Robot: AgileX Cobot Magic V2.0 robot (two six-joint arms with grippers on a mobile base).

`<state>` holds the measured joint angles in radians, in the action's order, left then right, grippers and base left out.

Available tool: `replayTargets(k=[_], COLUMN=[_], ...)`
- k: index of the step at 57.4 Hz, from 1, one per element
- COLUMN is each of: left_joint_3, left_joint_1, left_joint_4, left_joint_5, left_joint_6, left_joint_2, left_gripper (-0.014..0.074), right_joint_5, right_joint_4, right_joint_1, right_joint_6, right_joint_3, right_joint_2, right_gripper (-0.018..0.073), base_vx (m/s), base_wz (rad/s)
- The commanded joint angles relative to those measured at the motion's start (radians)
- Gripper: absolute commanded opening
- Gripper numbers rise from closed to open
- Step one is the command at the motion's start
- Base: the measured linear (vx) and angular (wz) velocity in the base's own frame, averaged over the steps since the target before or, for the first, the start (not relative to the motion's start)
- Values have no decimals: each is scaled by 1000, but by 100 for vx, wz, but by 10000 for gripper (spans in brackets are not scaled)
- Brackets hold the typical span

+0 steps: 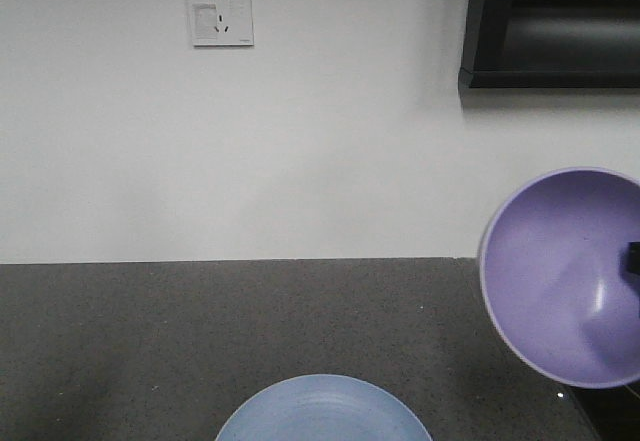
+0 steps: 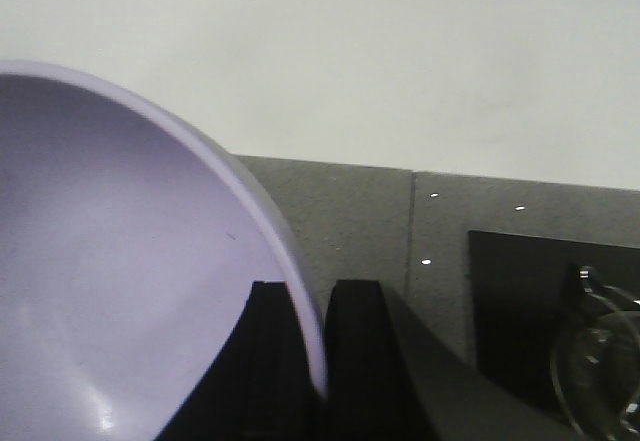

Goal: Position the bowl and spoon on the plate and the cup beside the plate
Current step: 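Lower the lilac bowl onto the pale blue plate with the right gripper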

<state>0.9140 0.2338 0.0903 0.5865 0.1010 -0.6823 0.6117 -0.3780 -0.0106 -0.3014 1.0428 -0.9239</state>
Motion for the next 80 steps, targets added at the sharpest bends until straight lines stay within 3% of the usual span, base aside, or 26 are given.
replayTargets(k=[1,9,14,20,24,30,36,61,71,80], left_joint_3=[31,31,31,31,31,31,31,31,31,31], left_joint_1=[8,8,8,8,8,8,8,8,8,8], left_joint_4=[1,1,1,1,1,1,1,1,1,1], left_joint_5=[-85,-85,-85,-85,-85,-85,-85,-85,-85,-85], left_joint_6=[1,1,1,1,1,1,1,1,1,1], left_joint_2=[0,0,0,0,0,0,0,0,0,0], left_gripper=[-3,-3,-3,-3,-3,-3,-3,-3,-3,-3], right_joint_5=[-56,44,51,12,-29,-43,-17,51,70,70], right_joint_4=[-157,-383,-419,-373,-278,-159,-133,-153,-140,-132], right_joint_1=[0,-9,-62,-174,-260,-329,-339,-337,-337,-337], right_joint_6=[-111,-321,-383,-378,-343,-186,-62,-68,-81,-105], right_joint_3=[73,145,177,202,208,206,206,206,206,206], right_joint_2=[-90,-233,-298,-383,-445,-522,-583,-764,-779,-779], right_gripper=[-9,-9,-9,-9,-9,-9,-9,54,134,261], base_vx=[0,0,0,0,0,0,0,0,0,0], base_wz=[0,0,0,0,0,0,0,0,0,0])
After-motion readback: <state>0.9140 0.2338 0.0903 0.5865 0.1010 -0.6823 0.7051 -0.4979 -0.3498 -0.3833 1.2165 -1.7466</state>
